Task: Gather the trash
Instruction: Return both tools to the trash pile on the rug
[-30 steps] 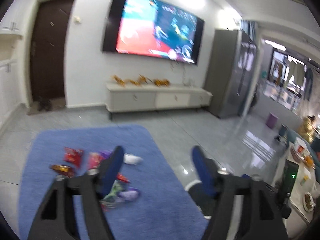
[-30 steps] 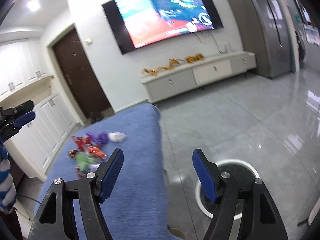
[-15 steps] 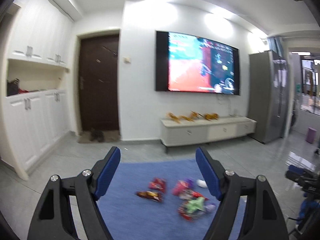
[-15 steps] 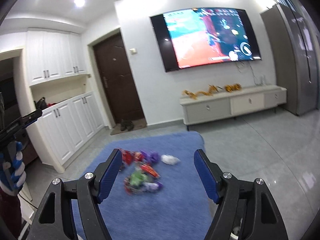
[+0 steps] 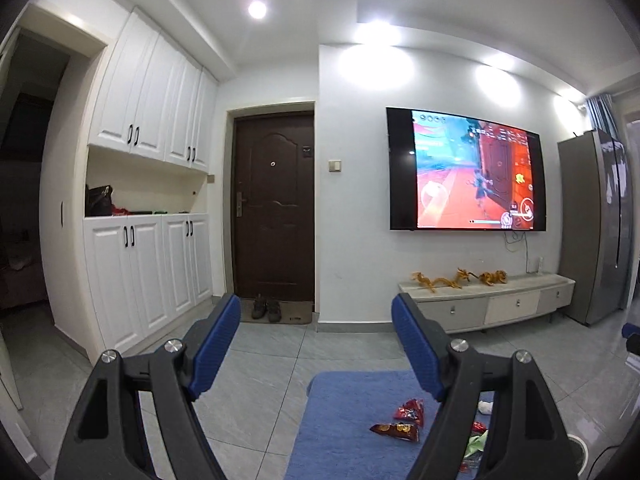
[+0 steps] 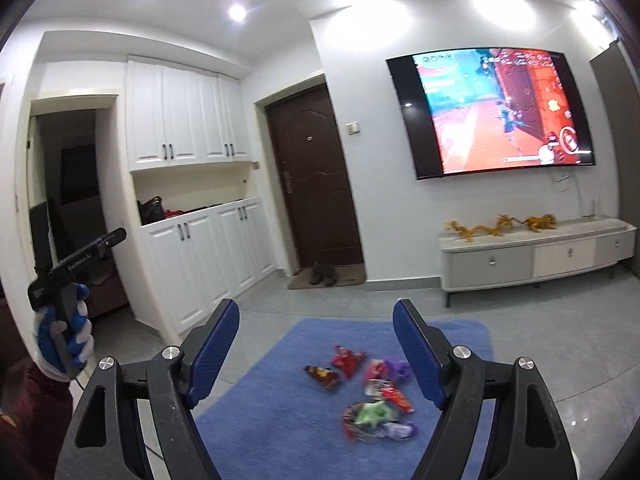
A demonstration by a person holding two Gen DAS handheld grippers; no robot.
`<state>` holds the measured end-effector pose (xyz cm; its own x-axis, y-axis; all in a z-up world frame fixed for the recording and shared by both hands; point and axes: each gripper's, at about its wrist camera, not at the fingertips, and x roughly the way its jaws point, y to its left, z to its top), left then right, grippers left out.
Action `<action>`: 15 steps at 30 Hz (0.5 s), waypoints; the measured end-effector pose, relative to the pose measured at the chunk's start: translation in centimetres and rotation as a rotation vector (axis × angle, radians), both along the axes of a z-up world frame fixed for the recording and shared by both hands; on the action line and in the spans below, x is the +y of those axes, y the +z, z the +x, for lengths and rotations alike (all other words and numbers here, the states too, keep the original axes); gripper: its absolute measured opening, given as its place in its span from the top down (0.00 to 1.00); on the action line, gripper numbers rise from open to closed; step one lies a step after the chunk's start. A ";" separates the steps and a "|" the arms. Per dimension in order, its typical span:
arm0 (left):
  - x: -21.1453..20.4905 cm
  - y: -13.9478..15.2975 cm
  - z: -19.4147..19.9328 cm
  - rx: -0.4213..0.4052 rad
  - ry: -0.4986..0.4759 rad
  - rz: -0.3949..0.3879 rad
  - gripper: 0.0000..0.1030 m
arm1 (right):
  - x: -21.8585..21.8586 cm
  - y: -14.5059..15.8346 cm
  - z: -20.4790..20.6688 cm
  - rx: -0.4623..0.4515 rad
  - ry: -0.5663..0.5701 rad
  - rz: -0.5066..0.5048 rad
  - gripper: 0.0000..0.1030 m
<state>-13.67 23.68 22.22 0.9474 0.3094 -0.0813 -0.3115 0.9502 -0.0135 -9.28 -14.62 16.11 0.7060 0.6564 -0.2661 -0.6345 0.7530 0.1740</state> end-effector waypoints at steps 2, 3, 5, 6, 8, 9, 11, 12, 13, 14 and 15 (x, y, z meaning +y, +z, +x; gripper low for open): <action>0.1 -0.9 -0.1 0.013 -0.023 -0.033 0.25 | 0.5 -0.8 0.2 0.006 -0.006 -0.017 0.24; 0.1 -1.5 -0.1 0.027 -0.039 -0.045 0.25 | 0.6 -1.1 0.1 0.008 -0.010 -0.026 0.24; -0.5 -2.7 0.3 0.053 -0.082 -0.065 0.25 | 0.4 -1.5 0.1 0.015 -0.020 -0.030 0.24; -1.1 -3.3 0.6 0.065 -0.113 -0.076 0.25 | 0.0 -1.6 0.1 0.017 -0.032 -0.030 0.24; -2.3 -4.4 1.1 0.084 -0.173 -0.090 0.25 | -0.9 -1.7 -0.2 0.010 -0.058 -0.035 0.24; -3.1 -4.8 1.4 0.091 -0.199 -0.097 0.25 | -1.8 -1.9 -0.3 0.006 -0.086 -0.041 0.24; -4.9 -5.9 1.9 0.112 -0.266 -0.123 0.25 | -2.8 -2.1 -0.5 0.009 -0.115 -0.042 0.24; -5.8 -6.6 2.4 0.127 -0.303 -0.140 0.25 | -3.6 -2.5 -0.5 0.015 -0.134 -0.042 0.24; -6.7 -7.0 2.8 0.137 -0.332 -0.149 0.25 | -4.1 -2.8 -0.5 0.020 -0.147 -0.045 0.24; -7.8 -7.7 3.2 0.149 -0.362 -0.154 0.25 | -4.5 -3.2 -0.5 0.028 -0.160 -0.049 0.24; -8.7 -8.1 3.7 0.161 -0.381 -0.156 0.25 | -5.1 -3.7 -0.6 0.039 -0.170 -0.055 0.24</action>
<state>-9.97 14.94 14.07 0.9629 -0.0875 -0.2553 0.0512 0.9880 -0.1457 -9.86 -19.76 12.40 0.7941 0.5117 -0.3280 -0.4904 0.8582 0.1518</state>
